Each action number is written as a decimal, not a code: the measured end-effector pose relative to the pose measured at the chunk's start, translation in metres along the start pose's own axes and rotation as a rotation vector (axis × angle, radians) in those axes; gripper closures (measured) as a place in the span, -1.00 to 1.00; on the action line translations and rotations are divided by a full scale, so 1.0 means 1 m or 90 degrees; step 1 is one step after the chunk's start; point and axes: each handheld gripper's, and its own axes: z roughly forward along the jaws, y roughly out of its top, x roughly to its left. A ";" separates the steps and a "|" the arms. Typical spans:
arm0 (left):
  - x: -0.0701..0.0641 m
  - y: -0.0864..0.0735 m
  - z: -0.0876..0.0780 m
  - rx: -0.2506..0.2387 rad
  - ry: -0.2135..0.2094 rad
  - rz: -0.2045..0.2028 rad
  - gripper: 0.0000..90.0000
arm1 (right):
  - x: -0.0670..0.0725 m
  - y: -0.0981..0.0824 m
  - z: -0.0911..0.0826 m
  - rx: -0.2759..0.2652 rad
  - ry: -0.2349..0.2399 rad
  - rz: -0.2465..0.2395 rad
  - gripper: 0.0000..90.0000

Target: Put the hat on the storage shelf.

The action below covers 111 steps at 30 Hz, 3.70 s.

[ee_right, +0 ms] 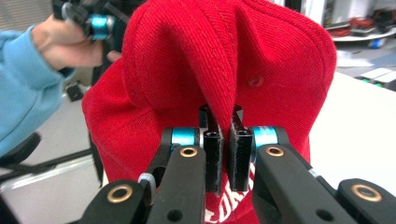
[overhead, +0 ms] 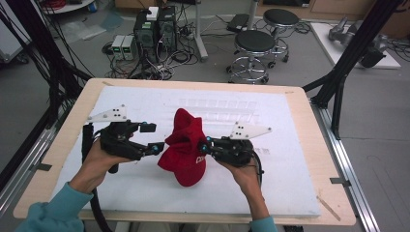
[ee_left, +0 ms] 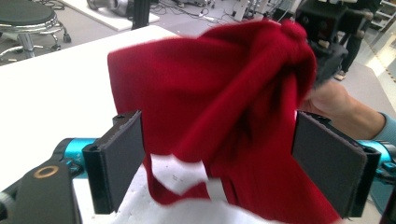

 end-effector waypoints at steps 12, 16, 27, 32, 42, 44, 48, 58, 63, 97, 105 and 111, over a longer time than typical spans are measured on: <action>-0.008 -0.032 -0.006 -0.015 -0.003 -0.008 -0.54 | -0.001 0.010 -0.003 -0.023 -0.071 0.009 0.93; -0.011 -0.039 -0.005 -0.010 -0.001 0.002 -0.49 | -0.001 0.013 -0.004 -0.029 -0.081 0.009 0.93; -0.022 -0.055 0.023 -0.004 -0.008 -0.003 -0.48 | 0.001 0.019 -0.001 -0.052 -0.110 0.025 0.93; -0.025 -0.055 0.035 -0.003 -0.018 0.002 -0.42 | 0.002 0.019 0.002 -0.058 -0.107 0.032 0.93; -0.028 -0.055 0.049 -0.018 -0.011 0.009 0.25 | 0.004 0.021 0.004 -0.077 -0.095 0.043 0.93; -0.028 -0.056 0.051 -0.014 -0.001 0.010 0.50 | 0.006 0.021 0.005 -0.082 -0.087 0.041 0.93; -0.030 -0.057 0.051 -0.017 0.010 0.017 0.83 | 0.007 0.022 0.004 -0.087 -0.089 0.040 0.93; -0.032 -0.057 0.053 -0.014 0.022 0.022 0.89 | 0.006 0.021 0.004 -0.085 -0.093 0.046 0.93; -0.033 -0.057 0.053 -0.020 0.030 0.030 0.89 | 0.006 0.020 0.004 -0.094 -0.093 0.041 0.91; 0.002 -0.010 0.041 -0.070 0.158 0.051 0.89 | 0.000 -0.005 -0.036 -0.041 -0.263 0.011 -0.68; 0.025 0.007 0.051 -0.076 0.197 0.053 0.90 | -0.006 -0.033 -0.063 -0.032 -0.303 0.043 -0.74; 0.038 0.018 0.058 -0.059 0.208 0.062 0.89 | -0.007 -0.044 -0.077 -0.027 -0.325 0.051 -0.74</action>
